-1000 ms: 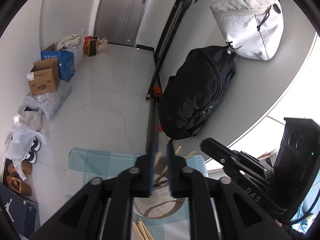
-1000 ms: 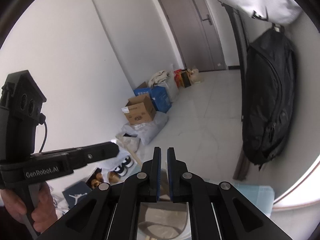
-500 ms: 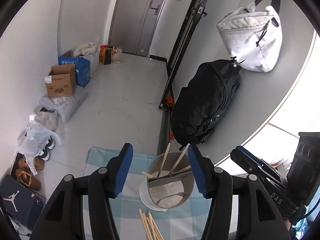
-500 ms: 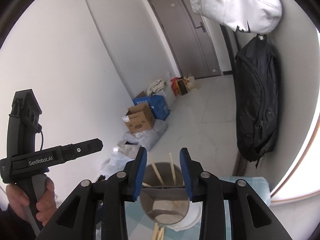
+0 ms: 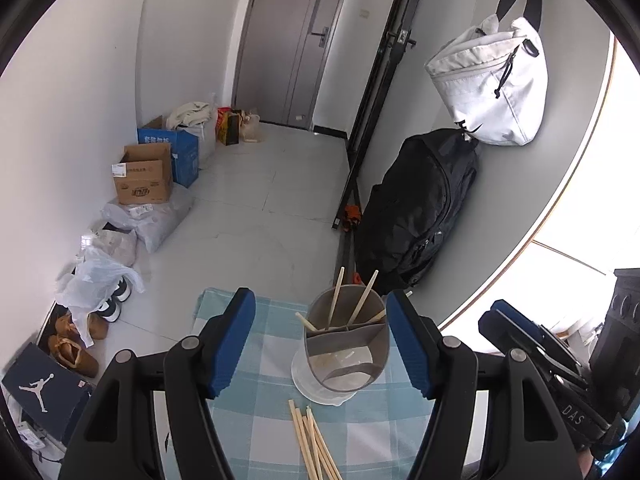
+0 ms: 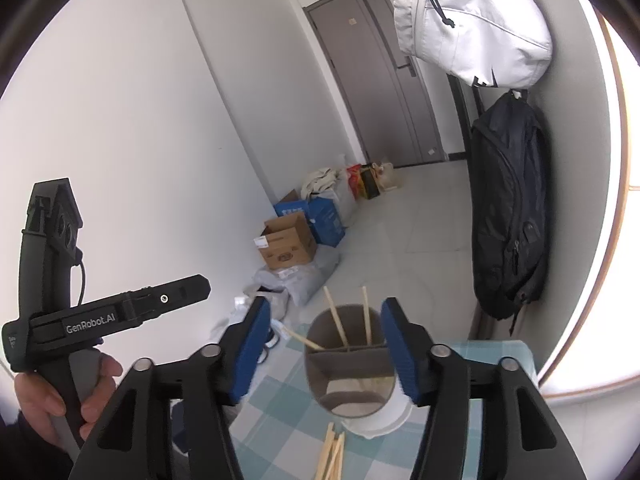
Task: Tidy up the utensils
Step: 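Move both open grippers down toward the chopsticks on the cloth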
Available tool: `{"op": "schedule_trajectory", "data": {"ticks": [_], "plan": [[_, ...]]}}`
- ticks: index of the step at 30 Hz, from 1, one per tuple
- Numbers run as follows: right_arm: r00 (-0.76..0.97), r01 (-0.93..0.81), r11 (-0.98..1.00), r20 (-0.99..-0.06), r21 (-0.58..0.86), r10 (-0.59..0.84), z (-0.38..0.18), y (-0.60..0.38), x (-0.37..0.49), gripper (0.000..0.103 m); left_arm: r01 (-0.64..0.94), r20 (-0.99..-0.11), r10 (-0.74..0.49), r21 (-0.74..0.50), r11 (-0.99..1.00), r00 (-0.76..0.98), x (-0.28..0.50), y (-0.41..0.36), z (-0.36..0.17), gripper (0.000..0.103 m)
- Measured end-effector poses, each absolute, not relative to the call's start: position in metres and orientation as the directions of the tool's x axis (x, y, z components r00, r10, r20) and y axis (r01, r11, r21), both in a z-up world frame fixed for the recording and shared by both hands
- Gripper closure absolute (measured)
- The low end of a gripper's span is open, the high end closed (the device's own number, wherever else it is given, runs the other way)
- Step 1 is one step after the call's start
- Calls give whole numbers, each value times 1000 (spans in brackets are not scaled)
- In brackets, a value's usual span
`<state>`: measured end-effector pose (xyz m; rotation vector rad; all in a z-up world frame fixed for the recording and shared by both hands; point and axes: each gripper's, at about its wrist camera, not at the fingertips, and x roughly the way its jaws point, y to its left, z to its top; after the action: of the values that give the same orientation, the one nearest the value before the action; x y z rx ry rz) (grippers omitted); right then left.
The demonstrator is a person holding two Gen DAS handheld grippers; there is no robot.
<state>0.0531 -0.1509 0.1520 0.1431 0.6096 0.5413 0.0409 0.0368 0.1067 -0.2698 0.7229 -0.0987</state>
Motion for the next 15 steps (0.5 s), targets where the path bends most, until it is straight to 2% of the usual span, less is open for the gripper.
{"op": "schedule_trajectory", "data": {"ticks": [5, 9, 13, 14, 15], "plan": [[683, -447, 850, -508, 278, 525, 148, -147, 38, 40, 3, -638, -175, -261, 965, 749, 28, 34, 106, 39], [691, -445, 851, -498, 280, 525, 142, -148, 23, 31, -2, -630, -154, -240, 971, 761, 14, 30, 101, 39], [696, -442, 853, -493, 279, 522, 133, -151, 9, 28, -13, -626, -137, -229, 973, 767, 3, 27, 93, 38], [697, -441, 854, -495, 276, 519, 130, -151, 6, 26, -17, -627, -130, -223, 975, 768, 1, 27, 92, 37], [699, -438, 858, -498, 270, 514, 126, -152, 2, 24, -21, -629, -123, -217, 976, 767, -1, 26, 88, 29]]}}
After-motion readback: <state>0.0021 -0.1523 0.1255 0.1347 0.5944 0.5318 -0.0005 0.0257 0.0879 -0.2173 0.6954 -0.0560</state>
